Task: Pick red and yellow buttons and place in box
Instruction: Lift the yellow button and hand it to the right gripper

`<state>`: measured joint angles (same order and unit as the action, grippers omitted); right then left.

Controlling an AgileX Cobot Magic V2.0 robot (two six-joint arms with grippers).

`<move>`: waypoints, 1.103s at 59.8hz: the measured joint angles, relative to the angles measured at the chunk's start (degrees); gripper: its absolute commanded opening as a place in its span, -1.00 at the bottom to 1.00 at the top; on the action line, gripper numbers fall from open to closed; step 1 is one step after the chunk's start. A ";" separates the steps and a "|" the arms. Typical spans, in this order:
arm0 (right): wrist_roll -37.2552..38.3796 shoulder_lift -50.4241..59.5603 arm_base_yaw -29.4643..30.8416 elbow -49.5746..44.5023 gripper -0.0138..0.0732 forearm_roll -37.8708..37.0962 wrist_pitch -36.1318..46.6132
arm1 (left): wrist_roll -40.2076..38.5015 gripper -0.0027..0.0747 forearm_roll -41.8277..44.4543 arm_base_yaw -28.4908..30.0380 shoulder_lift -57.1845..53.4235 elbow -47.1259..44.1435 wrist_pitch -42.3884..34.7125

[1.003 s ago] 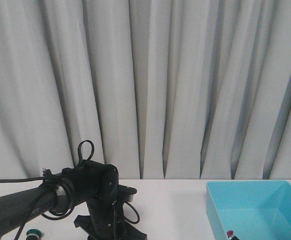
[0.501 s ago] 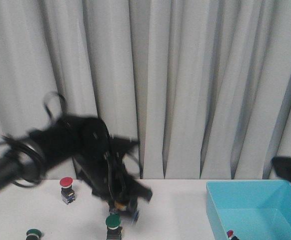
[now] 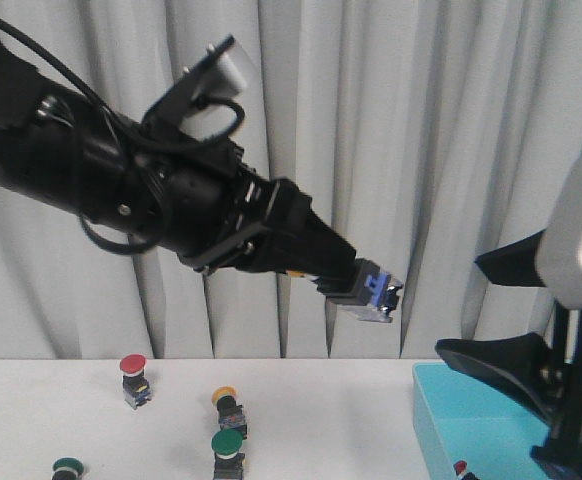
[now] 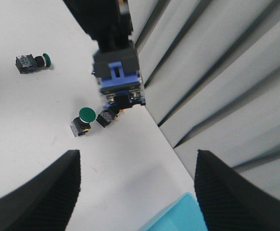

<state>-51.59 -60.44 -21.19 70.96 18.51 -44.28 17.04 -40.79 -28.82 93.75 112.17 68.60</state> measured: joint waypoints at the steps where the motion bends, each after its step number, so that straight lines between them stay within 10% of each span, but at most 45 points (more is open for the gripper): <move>1: -0.06 -0.18 -0.07 0.00 0.43 0.08 0.14 | 0.12 -0.95 -0.60 0.00 -0.13 0.00 0.18; 66: -13.43 -1.46 -5.40 0.00 0.23 8.40 4.23 | 1.90 -0.92 -5.89 -4.35 -0.49 0.00 2.34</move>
<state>-65.02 -61.90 -26.59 70.96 26.91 -40.05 18.94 -46.68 -33.17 93.25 112.17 70.94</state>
